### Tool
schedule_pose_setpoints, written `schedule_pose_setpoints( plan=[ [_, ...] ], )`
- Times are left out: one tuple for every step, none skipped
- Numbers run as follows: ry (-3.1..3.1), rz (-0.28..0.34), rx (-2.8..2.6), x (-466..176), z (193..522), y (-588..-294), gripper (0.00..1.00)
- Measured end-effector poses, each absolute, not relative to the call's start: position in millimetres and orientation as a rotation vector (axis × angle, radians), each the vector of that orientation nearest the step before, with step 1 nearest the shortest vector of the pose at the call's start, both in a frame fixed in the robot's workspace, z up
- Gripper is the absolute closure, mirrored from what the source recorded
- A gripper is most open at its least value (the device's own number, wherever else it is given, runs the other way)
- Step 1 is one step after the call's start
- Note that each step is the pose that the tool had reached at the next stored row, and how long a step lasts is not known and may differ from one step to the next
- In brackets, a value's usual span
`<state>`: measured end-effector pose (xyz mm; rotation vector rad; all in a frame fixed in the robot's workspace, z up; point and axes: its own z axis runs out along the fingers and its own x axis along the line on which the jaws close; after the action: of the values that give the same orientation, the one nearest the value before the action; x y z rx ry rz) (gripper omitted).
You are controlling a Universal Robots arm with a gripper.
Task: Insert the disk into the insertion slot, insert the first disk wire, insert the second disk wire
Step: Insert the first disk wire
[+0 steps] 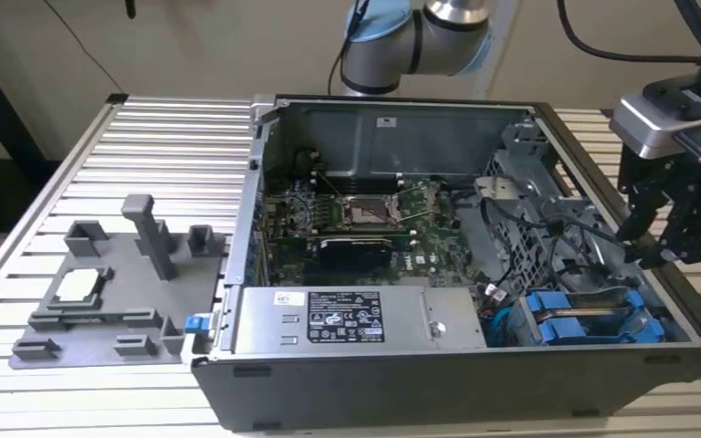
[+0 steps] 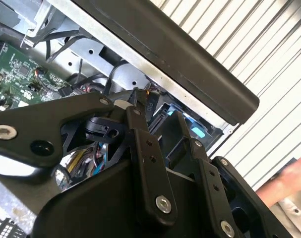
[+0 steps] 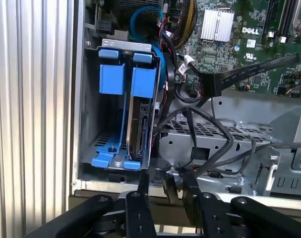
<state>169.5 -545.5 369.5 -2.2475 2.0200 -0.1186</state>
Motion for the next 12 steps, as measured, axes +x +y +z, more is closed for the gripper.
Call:
schedule_pose_setpoints(
  plan=[
    [2.022, -0.112, -2.252, 170.6, 369.4, -545.5, 0.59],
    [2.025, -0.103, -2.257, 171.4, 369.4, -545.4, 0.59],
    [2.029, -0.093, -2.264, 172.0, 369.4, -545.3, 0.59],
    [2.032, -0.084, -2.269, 172.4, 369.4, -545.0, 0.59],
    [2.035, -0.076, -2.275, 172.7, 369.1, -544.9, 0.59],
    [2.035, -0.071, -2.279, 173.2, 368.9, -544.8, 0.59],
    [2.033, -0.069, -2.282, 173.6, 368.9, -544.6, 0.59],
    [2.029, -0.069, -2.286, 174.1, 368.9, -544.4, 0.59],
    [2.025, -0.068, -2.29, 174.5, 368.9, -544.2, 0.59],
    [2.021, -0.068, -2.294, 174.6, 368.9, -543.8, 0.59],
    [2.022, -0.073, -2.298, 174.7, 368.9, -543.2, 0.59],
    [2.024, -0.081, -2.303, 174.9, 368.9, -542.1, 0.59]
  ],
)
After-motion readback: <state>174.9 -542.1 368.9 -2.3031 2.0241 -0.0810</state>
